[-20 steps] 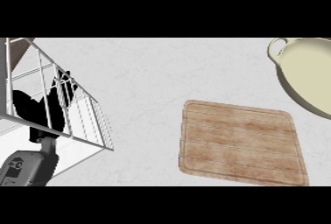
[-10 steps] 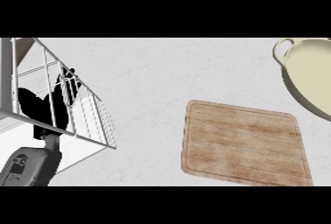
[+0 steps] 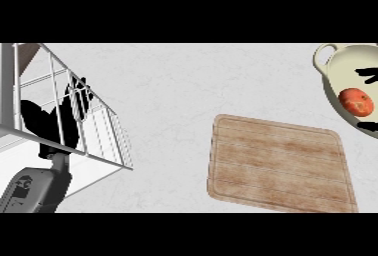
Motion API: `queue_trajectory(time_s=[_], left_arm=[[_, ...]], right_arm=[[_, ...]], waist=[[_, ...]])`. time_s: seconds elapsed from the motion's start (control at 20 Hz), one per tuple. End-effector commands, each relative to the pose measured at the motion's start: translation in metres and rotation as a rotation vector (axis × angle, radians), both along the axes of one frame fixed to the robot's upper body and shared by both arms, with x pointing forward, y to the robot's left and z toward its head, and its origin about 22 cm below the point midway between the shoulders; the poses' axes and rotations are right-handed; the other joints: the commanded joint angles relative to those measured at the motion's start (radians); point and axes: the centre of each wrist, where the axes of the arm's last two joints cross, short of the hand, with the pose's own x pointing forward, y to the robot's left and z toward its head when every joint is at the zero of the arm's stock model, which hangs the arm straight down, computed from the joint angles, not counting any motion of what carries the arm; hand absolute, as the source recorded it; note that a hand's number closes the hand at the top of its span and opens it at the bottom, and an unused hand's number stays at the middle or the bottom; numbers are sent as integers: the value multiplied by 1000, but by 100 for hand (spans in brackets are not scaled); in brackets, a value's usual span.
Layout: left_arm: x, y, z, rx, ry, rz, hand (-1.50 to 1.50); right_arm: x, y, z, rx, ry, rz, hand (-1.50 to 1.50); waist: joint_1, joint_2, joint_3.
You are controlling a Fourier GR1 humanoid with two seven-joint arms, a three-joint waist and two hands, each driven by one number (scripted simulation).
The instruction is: Pick the squash from the cutting board and place it in the pot
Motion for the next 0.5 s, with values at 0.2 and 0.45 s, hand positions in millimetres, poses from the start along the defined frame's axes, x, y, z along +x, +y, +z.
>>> queue_trajectory(time_s=[0.2, 0.45], left_arm=[[4, -9, 29, 4, -153, -36, 0], [8, -10, 24, -1, -159, -40, 0]], right_arm=[[14, 5, 2, 409, 45, 138, -150], [16, -8, 22, 562, 45, 89, -150]], waist=[[-22, -22, 15], [-20, -7, 16]])
